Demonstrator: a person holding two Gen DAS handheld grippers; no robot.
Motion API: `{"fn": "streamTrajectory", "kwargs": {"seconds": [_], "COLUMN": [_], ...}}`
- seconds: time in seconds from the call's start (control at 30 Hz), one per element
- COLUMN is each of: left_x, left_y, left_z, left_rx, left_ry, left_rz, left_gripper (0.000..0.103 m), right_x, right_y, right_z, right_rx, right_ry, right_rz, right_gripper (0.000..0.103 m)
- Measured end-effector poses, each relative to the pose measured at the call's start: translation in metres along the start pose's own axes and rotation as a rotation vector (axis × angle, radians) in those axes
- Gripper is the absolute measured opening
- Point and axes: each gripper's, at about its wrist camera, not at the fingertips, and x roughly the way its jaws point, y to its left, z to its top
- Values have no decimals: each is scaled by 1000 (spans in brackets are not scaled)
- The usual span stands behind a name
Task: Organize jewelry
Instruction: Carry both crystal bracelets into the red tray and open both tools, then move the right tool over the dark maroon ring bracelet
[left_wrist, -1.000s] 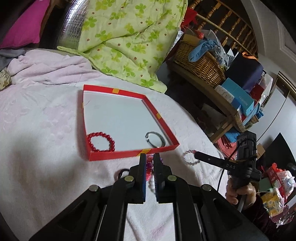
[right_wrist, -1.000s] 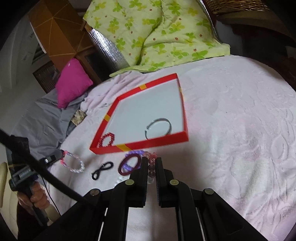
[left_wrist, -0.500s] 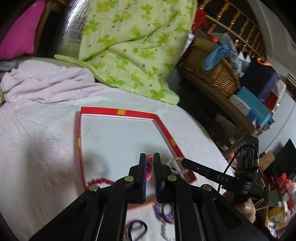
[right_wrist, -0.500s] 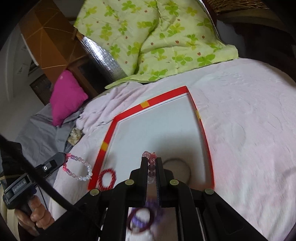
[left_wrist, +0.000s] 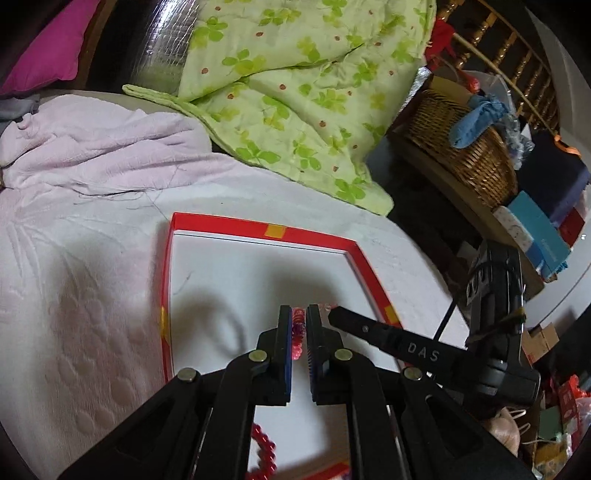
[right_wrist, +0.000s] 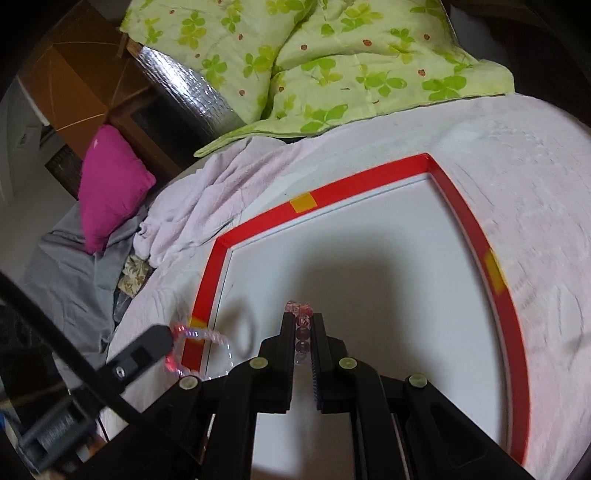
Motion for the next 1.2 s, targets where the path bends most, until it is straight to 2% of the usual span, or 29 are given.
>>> {"fn": "streamTrajectory", "kwargs": {"seconds": [0.17, 0.33, 0.37, 0.4, 0.47, 0.5, 0.53, 0.6, 0.8, 0.87, 0.97, 1.07, 1.2], "left_x": [15, 29, 30, 30, 23, 17, 11, -5, -61, -78, -92, -109, -121], "left_y": [7, 12, 13, 14, 12, 11, 9, 5, -21, -28, -41, -45, -30], "left_z": [12, 18, 19, 19, 20, 20, 21, 22, 5, -16, -48, -89, -137], "left_rx": [-26, -34, -32, -26, -10, -6, -3, 0, 81, 87, 135, 173, 137], "left_ry": [-16, -7, 0, 5, -9, -23, -33, -50, -93, -100, -45, -28, 56], "left_rz": [4, 66, 89, 113, 149, 153, 151, 151, 242, 262, 303, 340, 375], "left_gripper": [7, 8, 14, 31, 54, 55, 55, 55, 56, 60, 61, 63, 63], "right_x": [22, 35, 36, 35, 26, 18, 5, -16, -92, -116, -140, -158, -173], "right_y": [-9, -25, -29, -34, -42, -45, -49, -50, -46, -49, -55, -64, -75], "right_z": [28, 51, 53, 55, 54, 51, 45, 32, -21, -42, -71, -98, -128], "right_rx": [26, 74, 96, 120, 145, 157, 174, 175, 109, 108, 93, 97, 104], "right_ry": [24, 22, 23, 24, 4, -14, -46, -84, -138, -154, -142, -124, -85], "right_rz": [-41, -84, -98, -109, -99, -95, -91, -79, -62, -50, -56, -29, -33], "right_gripper": [9, 10, 10, 13, 26, 37, 47, 48, 48, 48, 48, 48, 48]}}
